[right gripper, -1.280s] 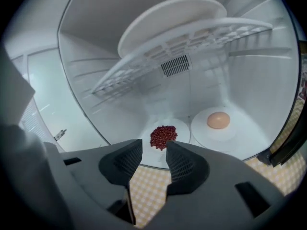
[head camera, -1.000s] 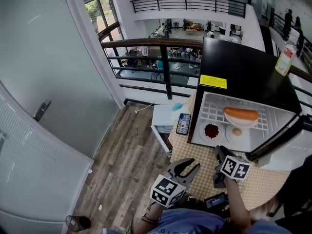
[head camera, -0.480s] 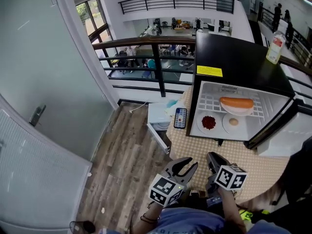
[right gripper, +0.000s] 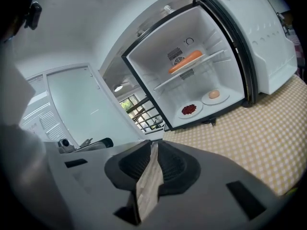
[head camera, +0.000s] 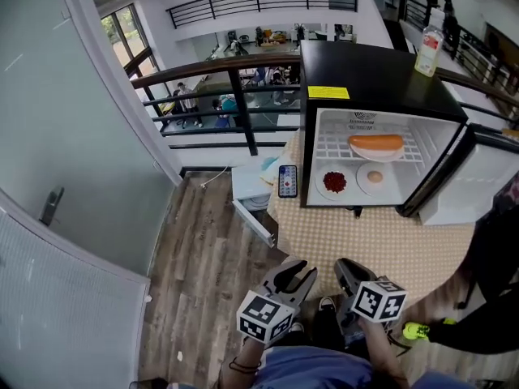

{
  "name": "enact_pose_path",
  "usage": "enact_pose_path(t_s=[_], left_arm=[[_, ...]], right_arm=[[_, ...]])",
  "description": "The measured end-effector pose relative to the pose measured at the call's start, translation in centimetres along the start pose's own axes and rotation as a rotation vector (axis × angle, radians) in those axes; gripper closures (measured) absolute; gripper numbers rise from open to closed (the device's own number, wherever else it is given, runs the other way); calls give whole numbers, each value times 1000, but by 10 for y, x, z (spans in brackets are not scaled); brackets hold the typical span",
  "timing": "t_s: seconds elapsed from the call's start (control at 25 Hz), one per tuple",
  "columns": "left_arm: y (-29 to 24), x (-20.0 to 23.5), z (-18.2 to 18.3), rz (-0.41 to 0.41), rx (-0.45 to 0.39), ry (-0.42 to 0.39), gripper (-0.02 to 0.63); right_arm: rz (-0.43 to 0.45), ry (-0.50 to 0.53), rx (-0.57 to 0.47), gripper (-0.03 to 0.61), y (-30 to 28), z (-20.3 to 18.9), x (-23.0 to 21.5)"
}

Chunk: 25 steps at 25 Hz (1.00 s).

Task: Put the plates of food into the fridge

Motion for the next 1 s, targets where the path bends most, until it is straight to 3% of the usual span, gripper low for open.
enact_pose_path(t_s=[0.44, 0.72, 1.0], left_arm=[[21, -21, -30, -87, 46, 28, 502], [20, -17, -24, -63, 29, 32, 502], [23, -36, -29, -31, 42, 26, 502]], right_arm=[[-47, -37, 23, 525, 33, -49, 17], [-6, -45, 41, 528, 34, -47, 22], [-29, -63, 18, 530, 64, -55, 7]])
Point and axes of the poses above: the fingertips, and each gripper's own axes: y backward along the fingers, x to its left, z out of its top, the point moved 5 cm from there along y, backward along the fingers
